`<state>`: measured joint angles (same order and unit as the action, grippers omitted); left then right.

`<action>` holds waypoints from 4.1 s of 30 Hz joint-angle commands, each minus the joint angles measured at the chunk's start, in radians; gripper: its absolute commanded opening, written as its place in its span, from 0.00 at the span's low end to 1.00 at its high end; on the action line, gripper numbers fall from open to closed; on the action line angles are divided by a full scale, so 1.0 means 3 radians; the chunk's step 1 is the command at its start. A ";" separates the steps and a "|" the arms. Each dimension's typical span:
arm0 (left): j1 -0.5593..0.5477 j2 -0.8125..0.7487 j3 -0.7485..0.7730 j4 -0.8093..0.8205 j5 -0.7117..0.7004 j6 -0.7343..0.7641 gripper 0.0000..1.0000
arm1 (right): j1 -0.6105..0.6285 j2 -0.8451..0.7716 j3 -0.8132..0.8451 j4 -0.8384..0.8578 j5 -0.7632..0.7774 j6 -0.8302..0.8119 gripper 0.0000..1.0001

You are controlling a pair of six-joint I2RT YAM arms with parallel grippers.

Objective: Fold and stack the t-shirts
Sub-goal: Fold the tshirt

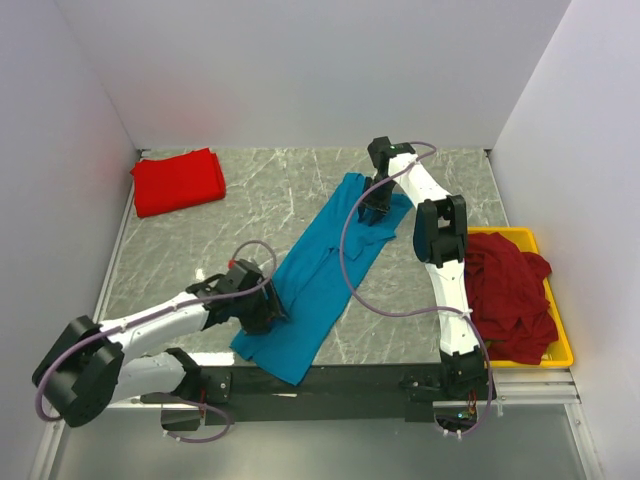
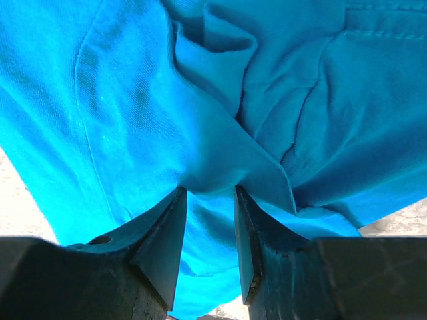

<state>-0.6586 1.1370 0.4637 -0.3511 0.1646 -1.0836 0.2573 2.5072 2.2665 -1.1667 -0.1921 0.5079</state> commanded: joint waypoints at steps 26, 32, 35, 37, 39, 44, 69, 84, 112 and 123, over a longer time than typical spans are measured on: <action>-0.1946 0.1503 0.1865 -0.0889 -0.0829 -0.1000 0.80 | -0.0126 -0.0201 -0.0084 0.0325 -0.0111 -0.0297 0.43; -0.1936 0.0894 0.1712 -0.1324 -0.1085 -0.1235 0.84 | -0.0132 -0.0829 -0.0360 0.0524 -0.0239 -0.0328 0.43; -0.1936 0.0695 0.1564 -0.1381 -0.1075 -0.1281 0.84 | -0.0132 -0.1121 -0.0646 0.0606 -0.0204 -0.0297 0.43; -0.1931 0.0603 0.1410 -0.1335 -0.1004 -0.1261 0.84 | -0.0111 -0.1499 -0.1089 0.0703 -0.0209 -0.0257 0.43; -0.1931 0.0562 0.1263 -0.1299 -0.0938 -0.1225 0.84 | -0.0086 -0.1929 -0.1468 0.0872 -0.0173 -0.0185 0.43; -0.1916 0.0292 0.1083 -0.1309 -0.0947 -0.1113 0.80 | 0.0302 -0.2970 -0.2951 0.1199 0.0067 0.0091 0.43; -0.1701 0.0025 0.0694 -0.0854 -0.0513 -0.0269 0.76 | 0.3355 -0.4973 -0.5914 0.1951 0.0436 0.3328 0.43; -0.1696 -0.0308 0.0474 -0.0865 -0.0457 -0.0371 0.76 | 0.3779 -0.4630 -0.5489 0.1394 0.0620 0.3619 0.44; -0.1788 -0.0119 0.0367 -0.0568 -0.0262 -0.0601 0.75 | 0.4005 -0.4707 -0.6067 0.1874 0.0543 0.3998 0.35; -0.1910 0.0065 0.0326 -0.0456 -0.0196 -0.0714 0.66 | 0.4005 -0.4804 -0.6144 0.1844 0.0553 0.4029 0.07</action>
<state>-1.2198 1.1397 0.5652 -0.5278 0.0860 -1.2785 1.4506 1.0855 0.4438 -0.5831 -0.0704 1.6981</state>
